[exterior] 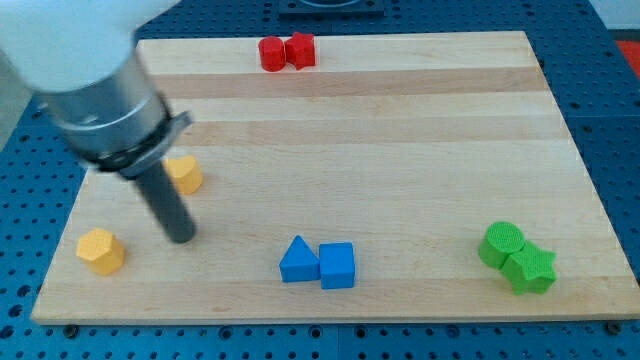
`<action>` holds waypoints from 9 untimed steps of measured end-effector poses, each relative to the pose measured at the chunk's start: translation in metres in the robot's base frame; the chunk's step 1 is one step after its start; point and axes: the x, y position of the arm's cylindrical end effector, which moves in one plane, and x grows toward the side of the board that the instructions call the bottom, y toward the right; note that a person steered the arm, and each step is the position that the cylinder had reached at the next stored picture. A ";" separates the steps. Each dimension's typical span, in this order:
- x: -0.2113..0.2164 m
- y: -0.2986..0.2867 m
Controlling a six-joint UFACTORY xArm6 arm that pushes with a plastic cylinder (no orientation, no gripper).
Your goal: Move the yellow heart into the yellow hexagon
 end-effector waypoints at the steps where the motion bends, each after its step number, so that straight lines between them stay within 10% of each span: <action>1: -0.047 0.056; 9: -0.089 -0.136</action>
